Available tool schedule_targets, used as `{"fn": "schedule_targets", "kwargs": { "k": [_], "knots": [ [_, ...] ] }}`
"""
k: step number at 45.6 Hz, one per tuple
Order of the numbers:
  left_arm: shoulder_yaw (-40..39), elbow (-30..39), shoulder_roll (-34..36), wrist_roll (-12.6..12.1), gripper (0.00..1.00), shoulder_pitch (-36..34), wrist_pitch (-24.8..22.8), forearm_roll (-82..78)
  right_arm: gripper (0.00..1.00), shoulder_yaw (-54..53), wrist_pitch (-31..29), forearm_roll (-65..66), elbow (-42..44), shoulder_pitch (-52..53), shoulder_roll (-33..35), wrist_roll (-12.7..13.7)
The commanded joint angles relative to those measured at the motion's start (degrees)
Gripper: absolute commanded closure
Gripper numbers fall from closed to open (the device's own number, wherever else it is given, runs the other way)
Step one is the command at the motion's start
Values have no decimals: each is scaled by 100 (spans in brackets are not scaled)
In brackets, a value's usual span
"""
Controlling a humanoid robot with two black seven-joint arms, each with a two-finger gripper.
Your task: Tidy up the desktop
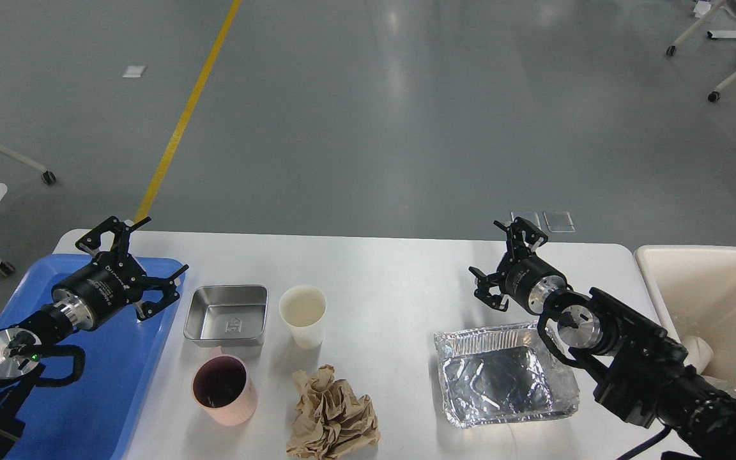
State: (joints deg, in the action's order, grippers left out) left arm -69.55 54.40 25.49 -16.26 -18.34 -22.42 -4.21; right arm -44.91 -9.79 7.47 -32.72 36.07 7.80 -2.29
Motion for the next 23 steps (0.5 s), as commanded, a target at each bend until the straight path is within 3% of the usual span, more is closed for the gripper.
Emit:
{"fn": "schedule_targets", "kwargs": {
  "k": [1, 23],
  "knots": [
    [-6, 1, 0, 0, 2, -3, -16, -1, 0, 0, -6, 0, 2, 49, 3, 0],
    [-243, -61, 0, 26, 2, 32, 54, 60, 0, 0, 3, 0, 160, 49, -50, 0]
  ]
}}
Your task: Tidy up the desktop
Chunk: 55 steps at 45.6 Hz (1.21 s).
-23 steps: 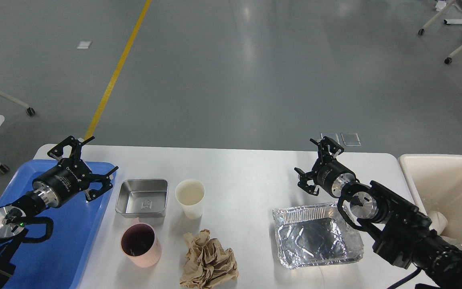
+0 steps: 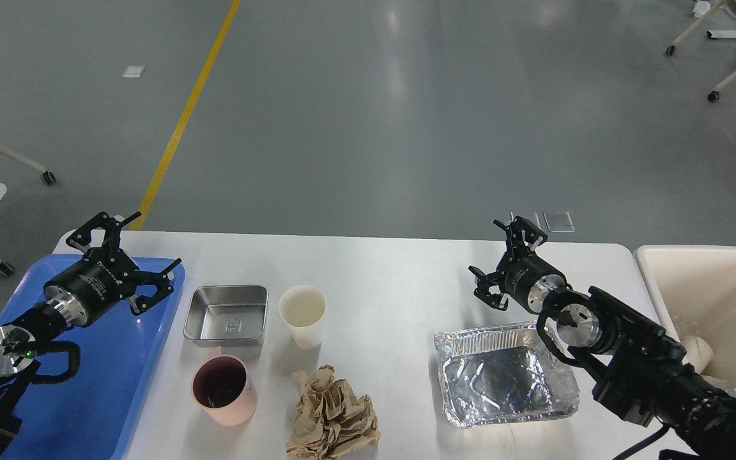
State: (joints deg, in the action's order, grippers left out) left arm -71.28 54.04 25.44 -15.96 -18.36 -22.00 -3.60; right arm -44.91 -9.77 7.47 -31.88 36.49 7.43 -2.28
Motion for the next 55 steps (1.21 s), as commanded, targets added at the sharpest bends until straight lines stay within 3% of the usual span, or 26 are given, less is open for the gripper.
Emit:
{"fn": "schedule_targets", "kwargs": {
  "k": [1, 17, 27, 34, 43, 55],
  "knots": [
    [-78, -25, 5, 5, 2, 43, 3, 0, 0, 0, 10, 0, 77, 7, -13, 0],
    [-325, -25, -74, 58, 2, 35, 108, 8, 0, 0, 19, 9, 85, 16, -40, 0],
    [-272, -60, -118, -12, 2, 26, 1048, 8, 0, 0, 19, 9, 77, -2, -31, 0],
    [-316, -52, -241, -12, 2, 78, 935, 8, 0, 0, 10, 9, 77, 16, -5, 0],
    [-517, 10, -101, -4, 2, 166, 162, -9, 0, 0, 10, 9, 85, 16, -13, 0],
    [-606, -34, -101, -21, 2, 140, 38, 0, 0, 0, 10, 9, 94, 16, -40, 0]
  ]
}}
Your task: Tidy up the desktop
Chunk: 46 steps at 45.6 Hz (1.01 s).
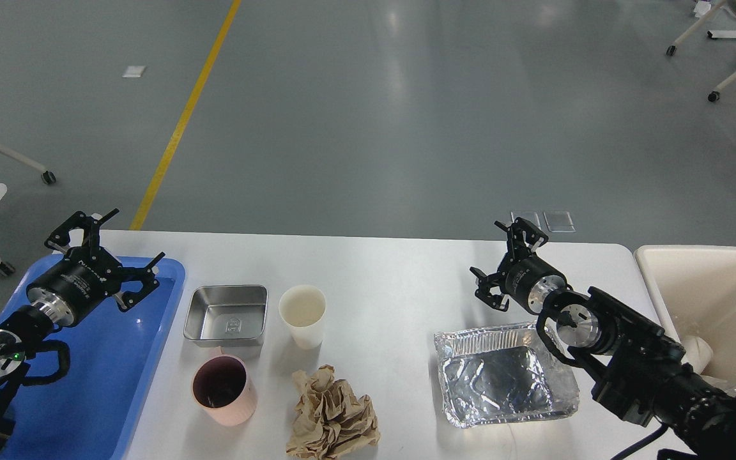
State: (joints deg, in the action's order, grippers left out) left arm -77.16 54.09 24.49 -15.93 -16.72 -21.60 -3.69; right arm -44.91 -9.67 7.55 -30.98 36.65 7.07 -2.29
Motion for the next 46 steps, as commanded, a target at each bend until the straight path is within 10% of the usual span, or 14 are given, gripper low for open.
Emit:
{"fn": "schedule_targets", "kwargs": {
  "k": [1, 46],
  "knots": [
    [-19, -39, -14, -24, 2, -24, -3, 9, 0, 0, 9, 1, 4, 0, -3, 0],
    [983, 295, 679, -217, 2, -560, 894, -342, 0, 141, 27, 1, -5, 105, -162, 0]
  ]
}}
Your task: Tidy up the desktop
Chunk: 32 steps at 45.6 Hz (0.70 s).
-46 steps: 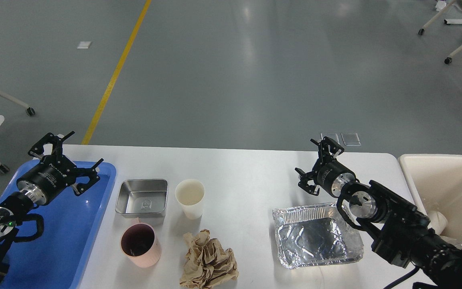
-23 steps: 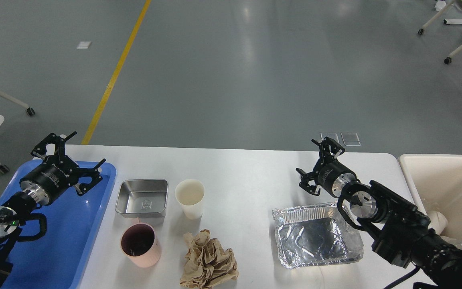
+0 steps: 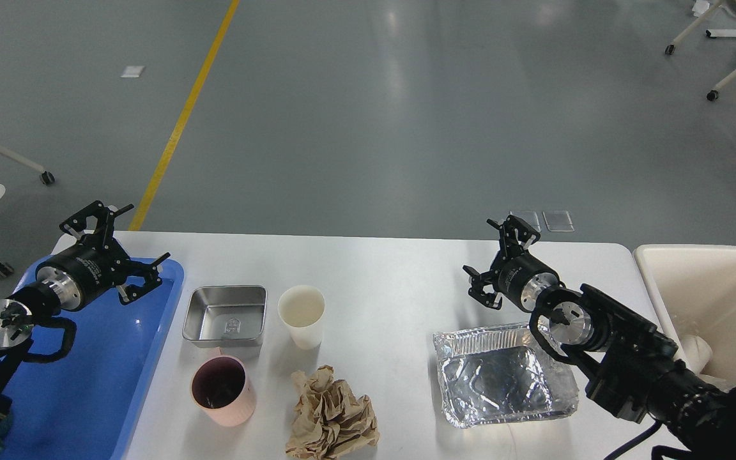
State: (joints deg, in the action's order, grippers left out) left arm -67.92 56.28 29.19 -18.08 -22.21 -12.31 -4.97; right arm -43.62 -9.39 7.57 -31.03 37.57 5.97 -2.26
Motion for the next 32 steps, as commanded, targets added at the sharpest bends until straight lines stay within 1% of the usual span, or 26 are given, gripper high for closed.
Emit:
{"fn": "schedule_targets", "kwargs": {
  "k": [1, 9, 14, 18, 24, 32],
  "knots": [
    [111, 93, 270, -2, 2, -12, -52, -284, 0, 20, -1, -1, -9, 14, -61, -2],
    [595, 506, 1070, 6, 2, 58, -456, -425, 0, 73, -71, -10, -79, 75, -61, 6],
    [990, 586, 1483, 15, 2, 94, -544, -548, 0, 222, -142, -10, -105, 136, -26, 6],
    [1175, 700, 1826, 33, 2, 94, -684, -785, 0, 310, -309, -10, -140, 224, 44, 6],
    [1342, 893, 2151, 42, 2, 129, -843, -1093, 0, 354, -546, -10, -307, 233, 229, 6],
    [1483, 1227, 2441, 33, 2, 120, -983, -1559, 0, 354, -880, -10, -316, 198, 308, 6]
  ]
}}
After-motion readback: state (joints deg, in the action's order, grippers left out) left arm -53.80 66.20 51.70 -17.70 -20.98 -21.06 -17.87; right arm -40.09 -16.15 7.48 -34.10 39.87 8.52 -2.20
